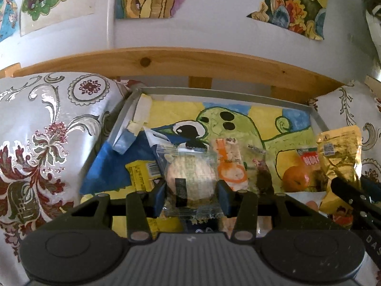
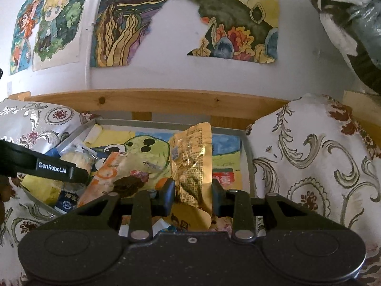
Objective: Organize snacks
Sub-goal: 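Carry the cake and gold foil pack over the grey tray, then lower both items into the grey tray and open both tools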
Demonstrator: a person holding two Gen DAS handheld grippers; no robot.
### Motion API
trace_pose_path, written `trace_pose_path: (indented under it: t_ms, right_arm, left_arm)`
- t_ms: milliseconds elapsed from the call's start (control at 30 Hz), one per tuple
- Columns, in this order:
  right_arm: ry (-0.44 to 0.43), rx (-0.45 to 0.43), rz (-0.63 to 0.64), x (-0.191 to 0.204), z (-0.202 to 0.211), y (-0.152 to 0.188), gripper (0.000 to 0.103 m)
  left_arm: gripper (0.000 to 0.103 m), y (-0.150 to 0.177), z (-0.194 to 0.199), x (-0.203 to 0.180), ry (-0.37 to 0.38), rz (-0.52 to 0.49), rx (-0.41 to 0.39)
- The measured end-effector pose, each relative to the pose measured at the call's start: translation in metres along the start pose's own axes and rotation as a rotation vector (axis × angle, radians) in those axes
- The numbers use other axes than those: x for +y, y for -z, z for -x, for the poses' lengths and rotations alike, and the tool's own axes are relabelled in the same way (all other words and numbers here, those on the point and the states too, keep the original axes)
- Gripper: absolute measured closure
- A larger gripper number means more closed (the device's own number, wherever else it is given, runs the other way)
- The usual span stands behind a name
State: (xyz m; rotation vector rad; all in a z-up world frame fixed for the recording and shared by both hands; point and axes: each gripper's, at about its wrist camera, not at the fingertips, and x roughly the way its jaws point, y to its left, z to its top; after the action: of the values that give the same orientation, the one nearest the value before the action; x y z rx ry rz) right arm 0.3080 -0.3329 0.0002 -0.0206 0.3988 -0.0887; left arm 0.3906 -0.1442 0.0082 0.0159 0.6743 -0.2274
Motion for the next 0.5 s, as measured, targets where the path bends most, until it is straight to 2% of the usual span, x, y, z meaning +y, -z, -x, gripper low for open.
trace_pose_path:
  t_ms: [267,500]
  right_arm:
    - [-0.01,0.011,-0.042,-0.005,-0.009,0.0,0.065]
    - [-0.009,0.022,-0.045,-0.004,-0.015,0.004,0.058]
  left_arm:
    - [0.052,0.0,-0.005,-0.005,-0.03,-0.016,0.003]
    - [0.047,0.002,-0.008,-0.007,-0.046,-0.013,0.009]
